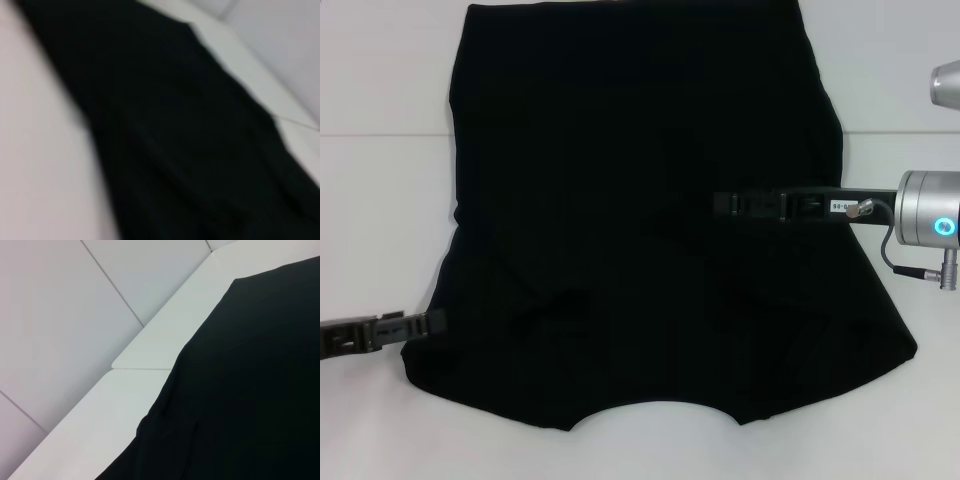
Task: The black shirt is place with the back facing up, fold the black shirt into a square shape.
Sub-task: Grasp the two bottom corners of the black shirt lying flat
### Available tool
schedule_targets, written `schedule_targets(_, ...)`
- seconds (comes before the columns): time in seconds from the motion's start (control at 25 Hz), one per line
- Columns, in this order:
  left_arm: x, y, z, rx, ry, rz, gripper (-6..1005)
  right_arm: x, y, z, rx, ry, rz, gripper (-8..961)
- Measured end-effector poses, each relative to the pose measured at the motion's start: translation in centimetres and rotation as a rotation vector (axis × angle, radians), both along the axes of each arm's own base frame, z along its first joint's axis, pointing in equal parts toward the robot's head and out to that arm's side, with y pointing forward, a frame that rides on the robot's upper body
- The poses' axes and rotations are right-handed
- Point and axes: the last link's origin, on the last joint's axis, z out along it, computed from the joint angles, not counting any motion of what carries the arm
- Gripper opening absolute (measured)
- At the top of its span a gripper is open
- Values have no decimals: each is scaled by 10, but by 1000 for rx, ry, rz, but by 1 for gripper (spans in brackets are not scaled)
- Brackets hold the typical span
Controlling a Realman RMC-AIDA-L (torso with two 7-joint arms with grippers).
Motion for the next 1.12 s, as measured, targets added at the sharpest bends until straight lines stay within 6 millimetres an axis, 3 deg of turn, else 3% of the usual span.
schedule_targets(0.12,-7,2,-1,-1,25,64,880,1,0,0,0,1,-2,741)
schedule_targets(0.64,-6,2,-13,-78,74,56,860,3,0,3,-1,1,-7,736)
schedule_targets(1.08,-10,4,-11,-61,91,81,630,6,-2,5,-1,-1,-14,733)
schedule_targets(1.12,-10,4,-11,-61,92,82,549,7,-2,5,-2,-2,-15,732)
